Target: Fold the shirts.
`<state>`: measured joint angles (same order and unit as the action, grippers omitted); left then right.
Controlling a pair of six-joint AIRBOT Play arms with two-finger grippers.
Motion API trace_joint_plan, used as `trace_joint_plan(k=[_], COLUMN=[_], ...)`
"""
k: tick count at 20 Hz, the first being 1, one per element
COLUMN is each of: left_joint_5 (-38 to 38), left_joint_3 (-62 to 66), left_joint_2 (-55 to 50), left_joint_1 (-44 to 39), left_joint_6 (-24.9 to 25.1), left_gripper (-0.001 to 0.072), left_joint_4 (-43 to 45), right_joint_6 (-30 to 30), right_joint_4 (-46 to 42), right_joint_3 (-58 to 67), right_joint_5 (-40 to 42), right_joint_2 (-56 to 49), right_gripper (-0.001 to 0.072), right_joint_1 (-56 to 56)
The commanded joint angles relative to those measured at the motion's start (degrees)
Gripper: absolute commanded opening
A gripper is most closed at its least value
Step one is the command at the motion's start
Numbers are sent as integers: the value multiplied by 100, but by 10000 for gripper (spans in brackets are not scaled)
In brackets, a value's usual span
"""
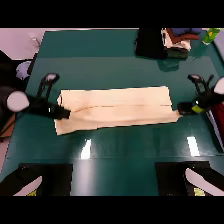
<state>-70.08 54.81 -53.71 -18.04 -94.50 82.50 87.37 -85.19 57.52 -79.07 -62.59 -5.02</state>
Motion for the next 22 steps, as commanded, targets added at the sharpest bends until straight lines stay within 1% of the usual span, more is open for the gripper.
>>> trace_joint_plan(k=[1, 3, 6, 9, 12, 13, 14, 15, 16, 17, 19, 20, 21, 22], left_joint_5=[577, 813, 1338, 1759, 1823, 1853, 1834, 1742, 1578, 1362, 905, 739, 686, 654], left_joint_3=[960, 1333, 1554, 1554, 1554, 1554, 1585, 1676, 1834, 2037, 2387, 2487, 2511, 2509], left_joint_2=[-1217, -1805, -2374, -2684, -2756, -2743, -2732, -2732, -2732, -2732, -2732, -2732, -2732, -2739], left_joint_1=[474, 570, 570, 570, 570, 570, 573, 573, 573, 570, 570, 570, 570, 570], left_joint_6=[533, 763, 802, 798, 796, 796, 796, 793, 778, 776, 776, 776, 778, 778], left_gripper=[23, 24, 24, 24, 24, 26, 56, 273, 440, 426, 426, 426, 426, 425], left_joint_4=[146, 133, 11, -26, -33, -33, -4, 4, 7, 4, -4, -50, -181, -326], right_joint_6=[76, 114, 238, 256, 254, 243, 205, 181, 103, 33, -107, -151, -151, -151], right_joint_4=[13, 11, 24, 186, 662, 859, 986, 1021, 1019, 1016, 1014, 1012, 1014, 1014], right_joint_3=[1189, 1860, 2699, 3362, 3768, 3877, 3987, 4109, 4256, 4411, 4380, 4177, 3928, 3650], right_joint_5=[168, 214, 192, 55, 83, 105, 114, 149, 105, -48, -310, -328, -319, -299], right_joint_2=[-1165, -1790, -2583, -3233, -3593, -3657, -3685, -3681, -3676, -3674, -3552, -3451, -3362, -3285], right_gripper=[19, 19, 19, 19, 26, 144, 301, 373, 428, 503, 512, 560, 591, 592], right_joint_1=[74, 107, 111, 111, 111, 111, 111, 94, 57, 20, -118, -208, -299, -417])
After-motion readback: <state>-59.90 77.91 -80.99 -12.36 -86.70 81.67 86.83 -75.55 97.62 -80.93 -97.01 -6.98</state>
